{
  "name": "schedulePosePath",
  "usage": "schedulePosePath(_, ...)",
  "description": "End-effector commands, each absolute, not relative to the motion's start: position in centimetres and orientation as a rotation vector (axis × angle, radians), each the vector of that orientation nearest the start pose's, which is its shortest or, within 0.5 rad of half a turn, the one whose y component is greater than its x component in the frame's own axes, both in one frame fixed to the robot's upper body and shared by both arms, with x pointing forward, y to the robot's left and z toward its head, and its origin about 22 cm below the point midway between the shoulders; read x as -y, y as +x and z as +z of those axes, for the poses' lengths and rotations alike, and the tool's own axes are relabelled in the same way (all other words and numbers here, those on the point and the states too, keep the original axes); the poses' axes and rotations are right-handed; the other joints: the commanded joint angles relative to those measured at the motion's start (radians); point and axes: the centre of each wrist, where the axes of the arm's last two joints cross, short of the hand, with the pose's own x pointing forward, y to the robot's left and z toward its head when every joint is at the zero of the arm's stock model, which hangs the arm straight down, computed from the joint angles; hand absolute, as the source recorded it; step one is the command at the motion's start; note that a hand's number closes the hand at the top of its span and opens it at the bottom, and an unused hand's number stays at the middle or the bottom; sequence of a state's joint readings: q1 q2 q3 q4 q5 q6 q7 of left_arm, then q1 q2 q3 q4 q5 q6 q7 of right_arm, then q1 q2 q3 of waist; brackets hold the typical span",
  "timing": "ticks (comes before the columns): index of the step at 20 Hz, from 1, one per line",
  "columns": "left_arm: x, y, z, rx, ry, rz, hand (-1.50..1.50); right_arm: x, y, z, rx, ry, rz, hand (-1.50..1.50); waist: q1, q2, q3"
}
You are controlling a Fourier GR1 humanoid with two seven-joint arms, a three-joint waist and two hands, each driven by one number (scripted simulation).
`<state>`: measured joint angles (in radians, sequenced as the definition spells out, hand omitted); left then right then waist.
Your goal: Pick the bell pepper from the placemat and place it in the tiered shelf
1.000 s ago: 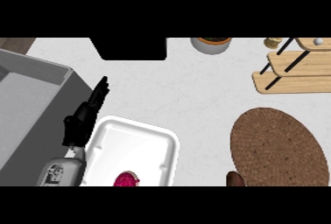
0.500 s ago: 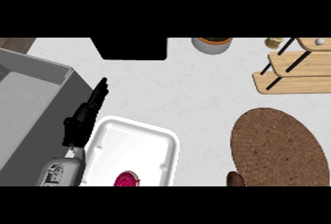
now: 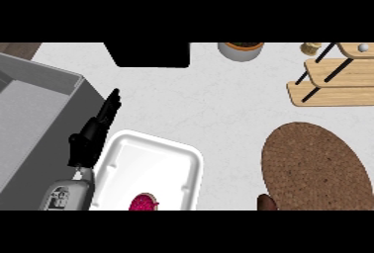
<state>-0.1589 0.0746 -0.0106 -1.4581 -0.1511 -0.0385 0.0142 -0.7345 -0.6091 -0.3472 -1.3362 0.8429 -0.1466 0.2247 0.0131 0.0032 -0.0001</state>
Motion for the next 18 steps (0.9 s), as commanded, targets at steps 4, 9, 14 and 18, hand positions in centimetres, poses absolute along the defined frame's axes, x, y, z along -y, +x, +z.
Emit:
schedulePosePath(4,-22.7,29.7,1.8,1.592,0.113,-0.245,0.00,38.2,36.5,25.3,1.822,-1.279,0.001,1.50,-0.009,0.001,0.001)
schedulePosePath(9,-22.9,27.9,0.9,1.570,0.085,-0.268,0.00,40.8,38.4,24.5,1.837,-1.264,-0.009,1.50,0.004,0.001,0.001)
schedulePosePath(14,-21.8,28.2,1.0,1.588,0.095,-0.277,0.00,41.0,39.8,22.4,1.838,-1.274,0.000,1.50,0.001,0.001,0.000)
schedulePosePath(18,-21.7,27.5,1.2,1.584,0.091,-0.271,0.00,45.0,37.8,22.9,1.547,-1.541,0.038,1.50,0.007,0.005,0.000)
